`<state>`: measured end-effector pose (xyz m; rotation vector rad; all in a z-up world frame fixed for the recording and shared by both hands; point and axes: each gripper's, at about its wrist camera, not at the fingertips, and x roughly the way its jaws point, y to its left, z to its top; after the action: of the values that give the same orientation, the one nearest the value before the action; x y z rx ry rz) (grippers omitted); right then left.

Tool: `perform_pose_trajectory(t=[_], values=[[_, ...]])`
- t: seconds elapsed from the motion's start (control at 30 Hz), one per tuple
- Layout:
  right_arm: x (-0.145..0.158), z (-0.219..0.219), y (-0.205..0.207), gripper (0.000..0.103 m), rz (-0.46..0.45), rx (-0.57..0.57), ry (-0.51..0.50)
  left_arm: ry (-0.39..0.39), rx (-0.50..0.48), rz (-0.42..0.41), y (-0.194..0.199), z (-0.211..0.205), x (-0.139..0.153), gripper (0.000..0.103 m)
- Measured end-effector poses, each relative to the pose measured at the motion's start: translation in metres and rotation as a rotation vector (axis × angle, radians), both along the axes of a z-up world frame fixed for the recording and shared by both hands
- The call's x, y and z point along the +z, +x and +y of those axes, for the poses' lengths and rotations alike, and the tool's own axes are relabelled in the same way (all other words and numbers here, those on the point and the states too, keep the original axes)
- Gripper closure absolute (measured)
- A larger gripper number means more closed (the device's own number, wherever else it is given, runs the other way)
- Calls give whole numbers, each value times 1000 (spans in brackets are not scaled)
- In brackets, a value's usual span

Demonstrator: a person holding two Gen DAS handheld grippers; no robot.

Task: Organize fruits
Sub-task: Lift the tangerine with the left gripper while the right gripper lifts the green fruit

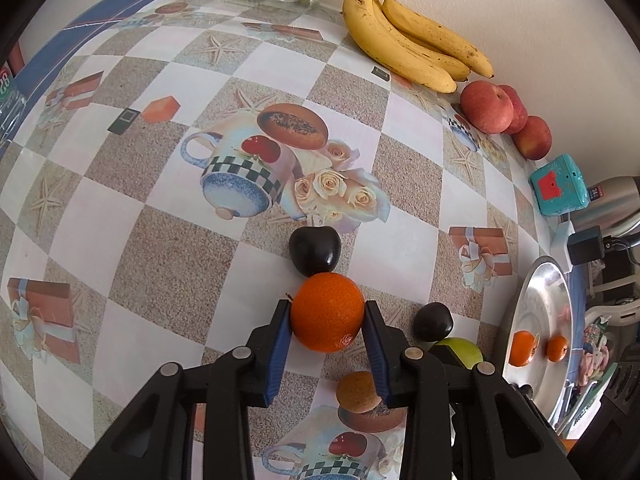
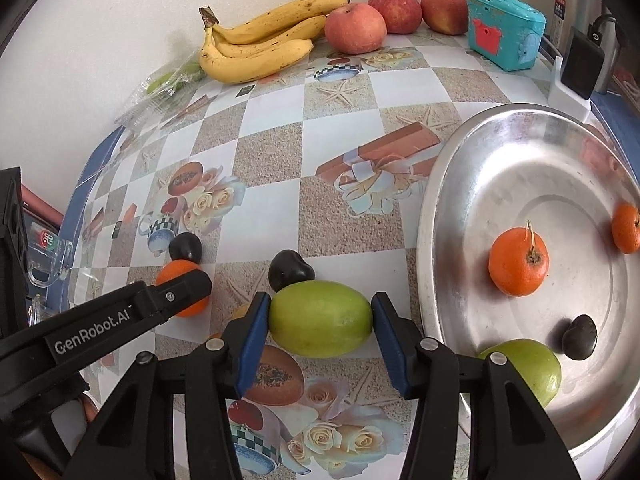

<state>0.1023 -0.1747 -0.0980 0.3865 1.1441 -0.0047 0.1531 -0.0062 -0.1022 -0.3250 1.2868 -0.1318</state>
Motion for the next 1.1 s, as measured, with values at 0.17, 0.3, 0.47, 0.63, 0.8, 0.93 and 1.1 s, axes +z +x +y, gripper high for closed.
perform_pose_trajectory(t=[0.17,0.3,0.47,0.63,0.8,0.93,1.1], values=[[0,0,-1,50,-2,2,1,3,0,-2,0,0,1,66],[0,-1,-2,50,-6,1,7,-11,13,6,-1,2,2,66],[4,-1,-3,50,-20,3,29,-7,16,-5,-2,2,8,66],[9,0,-4,50,-34,9,36,-10,20,-14,-2,1,15,66],[16,-1,-6,50,-53,14,48,-17,33,-26,-3,4,25,66],[23,-1,-7,50,-73,20,56,-21,42,-36,-5,7,34,66],[36,-4,-11,50,-108,22,72,-28,53,-53,-5,9,43,66]])
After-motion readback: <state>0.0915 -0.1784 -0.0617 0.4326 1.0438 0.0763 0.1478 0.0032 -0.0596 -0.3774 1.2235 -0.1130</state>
